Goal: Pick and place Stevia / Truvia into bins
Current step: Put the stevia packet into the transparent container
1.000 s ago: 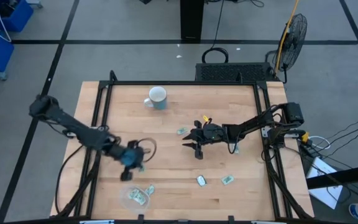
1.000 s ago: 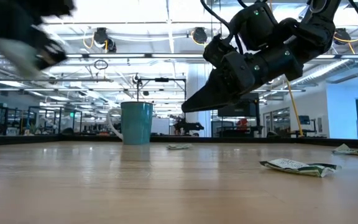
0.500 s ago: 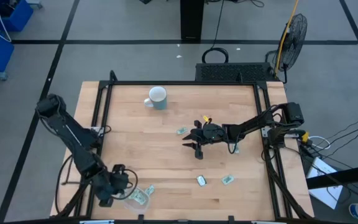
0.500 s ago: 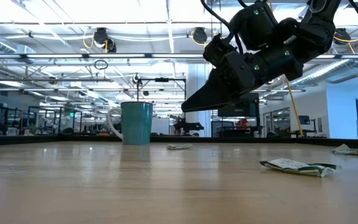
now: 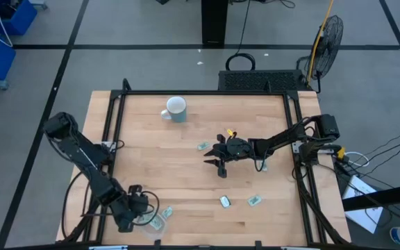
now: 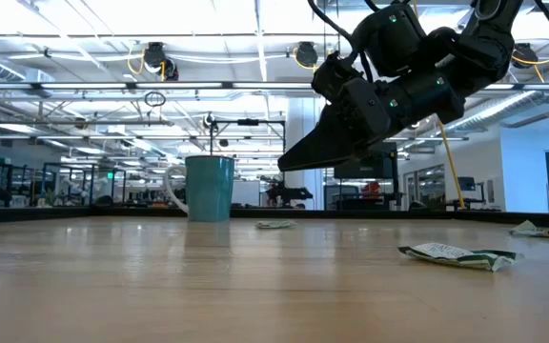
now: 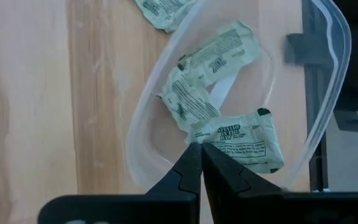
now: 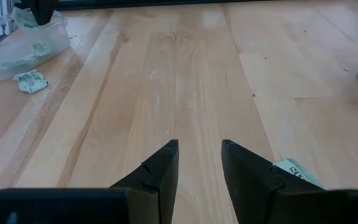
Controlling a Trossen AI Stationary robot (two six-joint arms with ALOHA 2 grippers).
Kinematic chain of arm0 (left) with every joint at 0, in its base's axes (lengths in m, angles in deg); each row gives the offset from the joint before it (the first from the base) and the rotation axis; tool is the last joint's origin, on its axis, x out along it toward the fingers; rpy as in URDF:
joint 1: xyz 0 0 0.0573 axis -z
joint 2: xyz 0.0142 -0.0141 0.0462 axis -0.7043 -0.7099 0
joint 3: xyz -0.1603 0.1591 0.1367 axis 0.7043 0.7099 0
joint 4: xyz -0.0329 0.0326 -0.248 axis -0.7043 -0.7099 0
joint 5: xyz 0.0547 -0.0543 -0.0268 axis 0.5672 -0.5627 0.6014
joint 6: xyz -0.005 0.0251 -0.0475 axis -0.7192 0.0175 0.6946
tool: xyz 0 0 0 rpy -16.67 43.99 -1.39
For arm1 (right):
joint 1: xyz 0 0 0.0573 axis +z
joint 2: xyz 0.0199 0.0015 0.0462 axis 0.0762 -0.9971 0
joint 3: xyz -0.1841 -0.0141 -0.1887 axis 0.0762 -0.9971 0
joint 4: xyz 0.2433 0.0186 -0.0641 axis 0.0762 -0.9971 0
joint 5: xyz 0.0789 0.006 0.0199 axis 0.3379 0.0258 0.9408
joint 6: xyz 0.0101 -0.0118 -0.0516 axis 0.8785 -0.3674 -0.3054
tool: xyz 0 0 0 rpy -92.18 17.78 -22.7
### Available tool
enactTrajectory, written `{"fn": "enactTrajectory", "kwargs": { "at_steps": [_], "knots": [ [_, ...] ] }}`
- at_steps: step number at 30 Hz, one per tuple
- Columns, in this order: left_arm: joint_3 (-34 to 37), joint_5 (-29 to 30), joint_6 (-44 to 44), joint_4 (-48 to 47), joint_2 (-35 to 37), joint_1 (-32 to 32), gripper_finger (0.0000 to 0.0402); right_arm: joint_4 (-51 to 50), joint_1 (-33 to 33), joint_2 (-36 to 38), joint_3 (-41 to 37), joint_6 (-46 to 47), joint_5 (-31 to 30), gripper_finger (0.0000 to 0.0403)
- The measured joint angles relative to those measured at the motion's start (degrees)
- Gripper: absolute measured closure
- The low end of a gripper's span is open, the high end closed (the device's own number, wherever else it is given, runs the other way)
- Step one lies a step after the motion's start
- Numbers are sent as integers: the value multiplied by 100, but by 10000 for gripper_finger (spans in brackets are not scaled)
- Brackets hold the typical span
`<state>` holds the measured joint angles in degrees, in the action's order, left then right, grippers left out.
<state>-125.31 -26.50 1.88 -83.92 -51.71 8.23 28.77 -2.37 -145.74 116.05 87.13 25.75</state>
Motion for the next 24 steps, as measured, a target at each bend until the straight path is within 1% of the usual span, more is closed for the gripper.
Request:
{"fn": "enactTrajectory", "kwargs": {
  "at_steps": [5,9,15,19,24],
  "knots": [
    [0,-1,230,-39,0,-168,376,2,0,0,0,0,-13,287],
    [-2,-6,232,-105,0,-263,353,2,0,0,0,-8,-16,287],
    [-2,-8,116,-556,0,-290,318,2,0,2,0,-13,-17,287],
    [-2,-6,101,-872,19,-290,314,2,0,2,0,-15,-19,287],
    [-2,-5,89,-765,20,-290,314,2,0,2,0,-17,-20,287]
  ]
}}
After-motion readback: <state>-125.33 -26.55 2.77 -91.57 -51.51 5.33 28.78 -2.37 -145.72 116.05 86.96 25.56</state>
